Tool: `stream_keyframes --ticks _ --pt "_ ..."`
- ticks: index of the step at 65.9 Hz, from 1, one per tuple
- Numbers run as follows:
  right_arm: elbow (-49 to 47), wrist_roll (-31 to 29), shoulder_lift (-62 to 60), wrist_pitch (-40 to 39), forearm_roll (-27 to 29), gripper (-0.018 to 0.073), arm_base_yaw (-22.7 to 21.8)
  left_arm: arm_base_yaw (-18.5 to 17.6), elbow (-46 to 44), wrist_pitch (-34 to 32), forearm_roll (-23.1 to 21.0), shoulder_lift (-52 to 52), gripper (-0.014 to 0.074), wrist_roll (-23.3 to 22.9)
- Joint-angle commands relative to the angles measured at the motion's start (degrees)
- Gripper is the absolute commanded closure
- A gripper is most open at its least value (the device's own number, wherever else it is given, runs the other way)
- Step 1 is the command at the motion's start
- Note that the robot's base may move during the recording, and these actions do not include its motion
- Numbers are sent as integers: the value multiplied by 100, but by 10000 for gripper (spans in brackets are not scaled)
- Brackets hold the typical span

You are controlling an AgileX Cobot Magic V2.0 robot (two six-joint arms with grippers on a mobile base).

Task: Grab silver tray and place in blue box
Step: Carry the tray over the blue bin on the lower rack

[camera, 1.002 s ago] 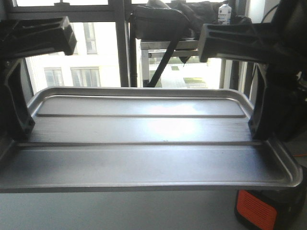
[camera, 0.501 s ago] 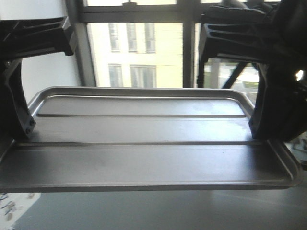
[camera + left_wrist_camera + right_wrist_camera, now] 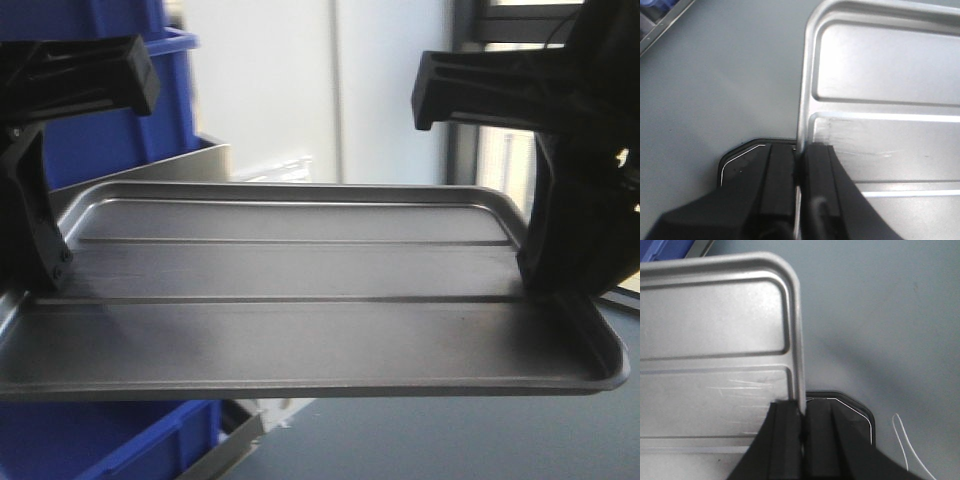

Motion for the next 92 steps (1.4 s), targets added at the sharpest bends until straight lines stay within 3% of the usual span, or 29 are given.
stream_keyframes --ticks 1,92 --pt "-130 12 -129 -189 -192 487 -29 -44 -154 -115 64 -156 610 -34" --pt "-130 12 -129 -189 -192 487 -29 -44 -154 -115 42 -156 610 -34"
